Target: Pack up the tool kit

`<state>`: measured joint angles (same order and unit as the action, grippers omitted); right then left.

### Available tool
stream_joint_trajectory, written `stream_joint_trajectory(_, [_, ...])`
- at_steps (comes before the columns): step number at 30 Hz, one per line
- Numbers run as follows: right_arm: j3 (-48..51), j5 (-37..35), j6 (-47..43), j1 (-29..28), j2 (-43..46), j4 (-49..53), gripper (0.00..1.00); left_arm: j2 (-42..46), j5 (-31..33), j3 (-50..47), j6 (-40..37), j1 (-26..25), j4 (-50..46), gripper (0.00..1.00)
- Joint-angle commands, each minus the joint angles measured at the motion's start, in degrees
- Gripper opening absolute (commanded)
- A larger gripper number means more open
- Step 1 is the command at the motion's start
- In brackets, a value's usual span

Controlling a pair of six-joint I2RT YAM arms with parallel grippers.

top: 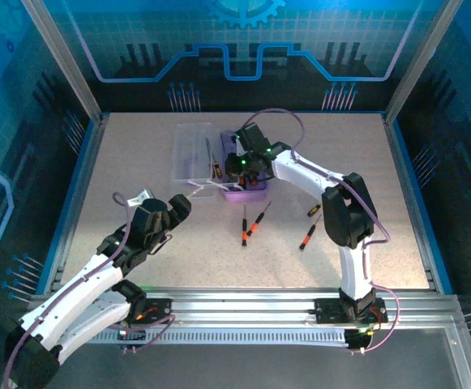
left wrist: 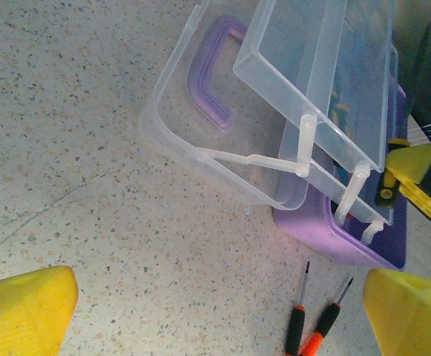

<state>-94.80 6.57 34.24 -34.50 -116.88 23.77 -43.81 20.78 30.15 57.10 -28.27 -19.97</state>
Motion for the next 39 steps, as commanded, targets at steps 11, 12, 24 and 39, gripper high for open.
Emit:
stream_joint_trajectory(11, [-9.29,0.06,1.27,-0.74,-7.5,5.01,0.14,-0.37,0.07,-0.8,0.42,0.33,-0.37,0.99])
stream_joint_trajectory(12, [-9.66,-0.05,1.33,-0.74,-7.85,5.44,0.14,-0.32,0.19,-0.88,0.38,0.32,-0.42,0.99])
stream_joint_trajectory(24, [-9.0,-0.16,2.68,-0.73,-7.84,5.06,0.19,-0.17,-1.34,-0.7,-0.21,0.35,-0.41,0.99])
stream_joint_trajectory(39, [-8.16,0.37,2.41,-0.48,-2.04,5.37,0.26,-0.17,-2.78,-0.8,-0.05,0.35,0.18,0.99])
